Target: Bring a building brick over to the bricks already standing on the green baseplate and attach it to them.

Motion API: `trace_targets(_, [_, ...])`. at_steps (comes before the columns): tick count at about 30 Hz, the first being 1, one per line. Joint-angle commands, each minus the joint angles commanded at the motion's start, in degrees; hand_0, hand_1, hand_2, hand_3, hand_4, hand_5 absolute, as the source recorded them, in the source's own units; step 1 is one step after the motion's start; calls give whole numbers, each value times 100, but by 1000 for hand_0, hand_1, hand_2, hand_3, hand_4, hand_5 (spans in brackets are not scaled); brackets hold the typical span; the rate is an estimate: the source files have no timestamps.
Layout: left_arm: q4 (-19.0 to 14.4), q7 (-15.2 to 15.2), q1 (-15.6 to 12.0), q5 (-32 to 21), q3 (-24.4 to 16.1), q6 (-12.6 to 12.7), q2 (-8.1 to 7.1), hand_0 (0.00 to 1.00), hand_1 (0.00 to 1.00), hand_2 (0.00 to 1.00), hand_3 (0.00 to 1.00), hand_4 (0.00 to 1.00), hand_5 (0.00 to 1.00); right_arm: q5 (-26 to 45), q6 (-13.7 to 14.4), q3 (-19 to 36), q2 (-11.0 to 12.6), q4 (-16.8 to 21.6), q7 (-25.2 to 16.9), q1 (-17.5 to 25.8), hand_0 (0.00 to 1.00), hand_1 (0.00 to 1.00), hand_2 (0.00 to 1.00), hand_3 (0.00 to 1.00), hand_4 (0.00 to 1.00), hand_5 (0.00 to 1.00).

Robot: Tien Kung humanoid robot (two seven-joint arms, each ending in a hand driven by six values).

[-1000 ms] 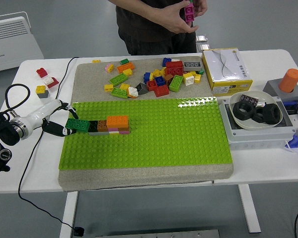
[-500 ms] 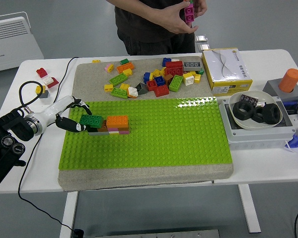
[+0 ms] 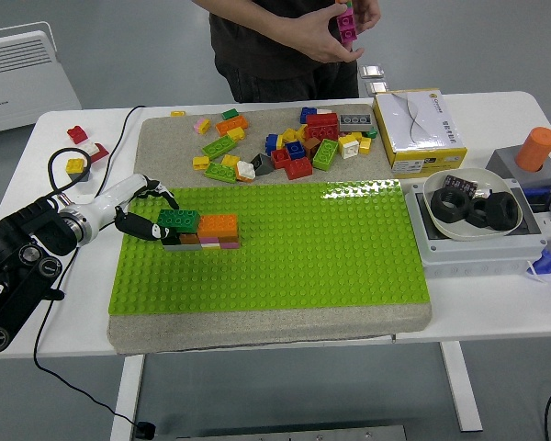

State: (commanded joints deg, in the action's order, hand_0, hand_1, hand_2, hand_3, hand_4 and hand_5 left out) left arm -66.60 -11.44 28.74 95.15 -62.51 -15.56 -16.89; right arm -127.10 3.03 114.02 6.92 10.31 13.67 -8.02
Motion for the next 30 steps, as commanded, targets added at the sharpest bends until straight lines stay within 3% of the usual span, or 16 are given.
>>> trace_targets(9, [-17, -137, -59, 193, -322, -83, 219, 934, 891, 813, 392, 553, 2, -132, -7, 84, 11, 0, -14, 7, 704, 663, 710, 768, 864, 998])
trace_targets(20, [-433, -535, -299, 409, -889, -299, 514, 934, 891, 812, 391, 556, 2, -274, -18, 203, 12, 0, -32, 30, 705, 663, 712, 768, 865, 998])
trace_targets(30, [-614, -883, -473, 487, -1136, -475, 653, 932, 889, 809, 385, 558, 2, -290, -24, 298, 20, 0, -41, 52, 707, 664, 711, 768, 866, 998])
